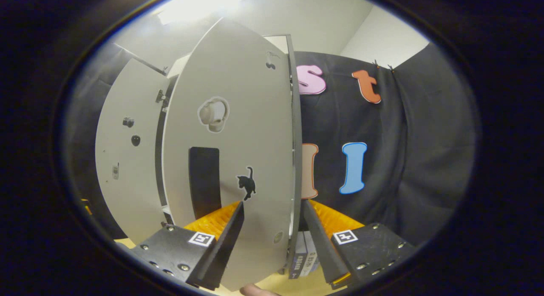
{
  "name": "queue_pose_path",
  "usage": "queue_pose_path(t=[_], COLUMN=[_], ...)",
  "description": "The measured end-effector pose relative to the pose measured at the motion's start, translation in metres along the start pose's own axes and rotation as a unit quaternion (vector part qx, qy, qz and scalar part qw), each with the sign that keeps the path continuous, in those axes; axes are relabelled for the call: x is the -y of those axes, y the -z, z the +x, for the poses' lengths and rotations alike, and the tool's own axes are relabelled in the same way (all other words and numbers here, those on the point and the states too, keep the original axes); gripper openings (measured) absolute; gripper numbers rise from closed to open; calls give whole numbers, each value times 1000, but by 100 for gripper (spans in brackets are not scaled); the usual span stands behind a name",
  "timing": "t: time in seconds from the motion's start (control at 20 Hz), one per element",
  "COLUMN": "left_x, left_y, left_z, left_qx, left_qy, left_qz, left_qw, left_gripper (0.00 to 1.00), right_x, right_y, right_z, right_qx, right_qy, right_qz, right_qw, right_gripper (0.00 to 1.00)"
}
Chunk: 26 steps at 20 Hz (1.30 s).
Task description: Grab one shoe with the right hand and put it into the shoe cabinet, grab the other shoe with the left hand and put it into the shoe cabinet; then close the right door with the right hand and the left door with the left hand.
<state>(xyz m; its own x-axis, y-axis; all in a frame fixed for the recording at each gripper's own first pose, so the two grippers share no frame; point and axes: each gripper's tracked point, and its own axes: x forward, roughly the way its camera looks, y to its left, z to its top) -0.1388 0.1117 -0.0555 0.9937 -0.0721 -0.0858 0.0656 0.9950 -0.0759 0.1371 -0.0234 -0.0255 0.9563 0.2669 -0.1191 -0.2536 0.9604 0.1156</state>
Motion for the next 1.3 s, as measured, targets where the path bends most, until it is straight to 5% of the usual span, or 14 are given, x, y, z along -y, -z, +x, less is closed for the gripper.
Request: queue_pose_path(t=[0.35, 0.75, 0.9, 1.1, 1.3], left_x=[-45, -130, -157, -207, -232], left_y=[3, -18, -26, -48, -65], left_z=[9, 39, 61, 80, 104], left_qx=[-1, -31, -44, -42, -43], left_qy=[-59, -126, -126, -141, -133], left_qz=[20, 9, -14, -22, -32], left_qw=[998, 991, 991, 989, 990], left_gripper=[92, 96, 93, 96, 96], right_x=[-46, -56, -59, -44, -55], right_y=[6, 8, 4, 2, 8], right_z=[0, -33, -53, -78, -93], right_qx=[-4, 16, 31, 51, 44], right_qy=[-52, -71, -78, -36, -48], right_qz=[4, -16, -16, -5, 9], right_qw=[999, 997, 996, 998, 998], right_gripper=[94, 93, 93, 93, 95])
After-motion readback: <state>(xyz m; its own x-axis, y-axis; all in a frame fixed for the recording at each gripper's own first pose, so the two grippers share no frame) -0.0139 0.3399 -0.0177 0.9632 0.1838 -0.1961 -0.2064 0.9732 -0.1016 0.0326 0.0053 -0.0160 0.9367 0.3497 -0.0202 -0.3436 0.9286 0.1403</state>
